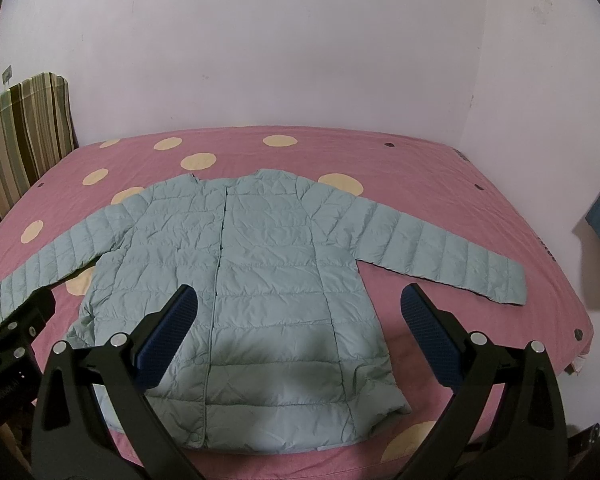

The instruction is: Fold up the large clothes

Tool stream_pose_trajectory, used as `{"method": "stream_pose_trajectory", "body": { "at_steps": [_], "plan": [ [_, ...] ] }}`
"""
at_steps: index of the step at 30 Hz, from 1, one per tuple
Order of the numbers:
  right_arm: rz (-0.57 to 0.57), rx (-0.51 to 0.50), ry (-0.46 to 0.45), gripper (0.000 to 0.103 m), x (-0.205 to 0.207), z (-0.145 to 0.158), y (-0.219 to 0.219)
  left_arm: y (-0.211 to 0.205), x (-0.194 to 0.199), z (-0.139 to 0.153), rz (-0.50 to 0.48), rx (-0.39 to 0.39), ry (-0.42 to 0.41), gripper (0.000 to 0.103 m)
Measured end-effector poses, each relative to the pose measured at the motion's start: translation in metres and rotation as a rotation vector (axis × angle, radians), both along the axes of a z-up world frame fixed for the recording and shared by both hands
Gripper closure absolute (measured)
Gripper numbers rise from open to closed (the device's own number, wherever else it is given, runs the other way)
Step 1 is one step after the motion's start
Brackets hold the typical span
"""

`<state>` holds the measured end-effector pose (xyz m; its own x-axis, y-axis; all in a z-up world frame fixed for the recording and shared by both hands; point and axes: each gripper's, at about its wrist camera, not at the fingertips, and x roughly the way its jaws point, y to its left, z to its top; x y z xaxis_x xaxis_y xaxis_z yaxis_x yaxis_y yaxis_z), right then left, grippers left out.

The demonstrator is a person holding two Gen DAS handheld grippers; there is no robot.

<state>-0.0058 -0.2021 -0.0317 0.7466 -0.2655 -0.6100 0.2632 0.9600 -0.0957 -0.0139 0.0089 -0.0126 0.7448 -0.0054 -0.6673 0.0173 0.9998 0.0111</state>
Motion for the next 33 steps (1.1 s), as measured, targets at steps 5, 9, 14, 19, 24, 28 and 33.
{"method": "stream_pose_trajectory", "body": {
  "at_steps": [5,9,14,19,24,28,33],
  "plan": [
    [-0.001,-0.002,0.000,0.002,0.0005,-0.0006,-0.0002,-0.0048,0.0121,0.0030,0.002,0.002,0.004,0.005],
    [-0.001,-0.002,0.001,0.002,0.0006,-0.0007,-0.0001,-0.0050,0.0123,0.0042,0.001,0.002,0.007,0.005],
    [-0.001,-0.002,0.001,0.002,0.0006,-0.0010,0.0000,-0.0051,0.0120,0.0036,0.003,0.003,0.007,0.005],
    [-0.001,-0.002,0.002,0.002,0.0004,-0.0007,0.0002,-0.0051,0.0115,0.0028,0.001,0.003,0.008,0.005],
    [-0.001,-0.003,0.001,0.002,0.0004,-0.0008,0.0003,-0.0051,0.0117,0.0026,0.002,0.004,0.009,0.005],
    [-0.001,-0.002,0.002,0.002,0.0004,-0.0008,0.0005,-0.0060,0.0112,0.0024,0.002,0.005,0.009,0.005],
    [-0.001,-0.003,0.002,0.002,0.0006,-0.0011,0.0006,-0.0062,0.0113,0.0021,0.003,0.006,0.010,0.005]
  ]
}}
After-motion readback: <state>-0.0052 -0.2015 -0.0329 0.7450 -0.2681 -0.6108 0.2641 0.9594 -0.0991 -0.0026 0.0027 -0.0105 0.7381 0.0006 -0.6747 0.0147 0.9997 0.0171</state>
